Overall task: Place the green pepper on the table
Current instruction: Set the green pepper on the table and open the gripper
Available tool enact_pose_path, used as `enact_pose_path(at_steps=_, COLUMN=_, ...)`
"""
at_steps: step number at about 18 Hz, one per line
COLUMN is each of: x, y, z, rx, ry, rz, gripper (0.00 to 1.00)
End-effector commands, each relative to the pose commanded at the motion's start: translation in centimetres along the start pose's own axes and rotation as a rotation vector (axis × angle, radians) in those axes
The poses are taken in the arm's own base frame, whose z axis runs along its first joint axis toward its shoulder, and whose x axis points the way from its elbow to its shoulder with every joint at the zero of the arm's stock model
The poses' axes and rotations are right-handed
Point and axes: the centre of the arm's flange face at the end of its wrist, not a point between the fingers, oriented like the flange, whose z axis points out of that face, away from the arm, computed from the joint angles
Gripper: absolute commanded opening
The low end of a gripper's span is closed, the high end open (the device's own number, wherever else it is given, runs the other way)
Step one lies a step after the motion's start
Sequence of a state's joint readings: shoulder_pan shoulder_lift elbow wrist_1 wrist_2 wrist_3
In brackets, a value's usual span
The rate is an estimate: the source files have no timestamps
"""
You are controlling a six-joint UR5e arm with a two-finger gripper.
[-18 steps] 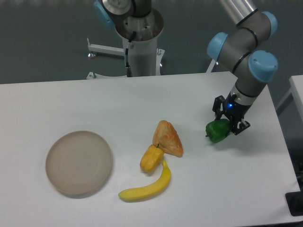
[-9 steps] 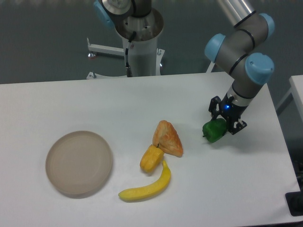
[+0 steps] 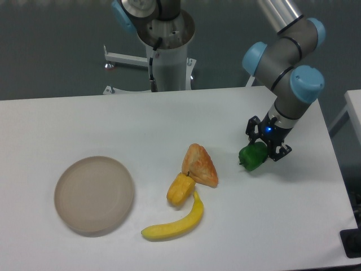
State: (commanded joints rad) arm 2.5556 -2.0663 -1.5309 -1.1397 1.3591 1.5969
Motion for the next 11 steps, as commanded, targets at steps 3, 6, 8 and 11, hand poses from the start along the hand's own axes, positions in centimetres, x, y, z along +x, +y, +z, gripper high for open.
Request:
enact_pose_path(at_steps=3, x=-0.01, y=-0.06, z=0.22, rx=0.0, ry=0.003, rz=-0.008, gripper=0.55)
enact_pose_path(at_steps=6, x=0.11, y=-0.03, z=0.42, rx=0.002, ry=0.008, rz=-0.012, gripper=0.56)
enact_pose_path(at_steps=8, x=0.07, y=-0.04, z=0.35, rx=0.002, ry=0.006, rz=-0.012, gripper=0.56)
enact_pose_path(at_steps=11, x=0.11, y=-0.11, z=0.54, rx=0.002, ry=0.01, rz=-0.011, gripper=0.57)
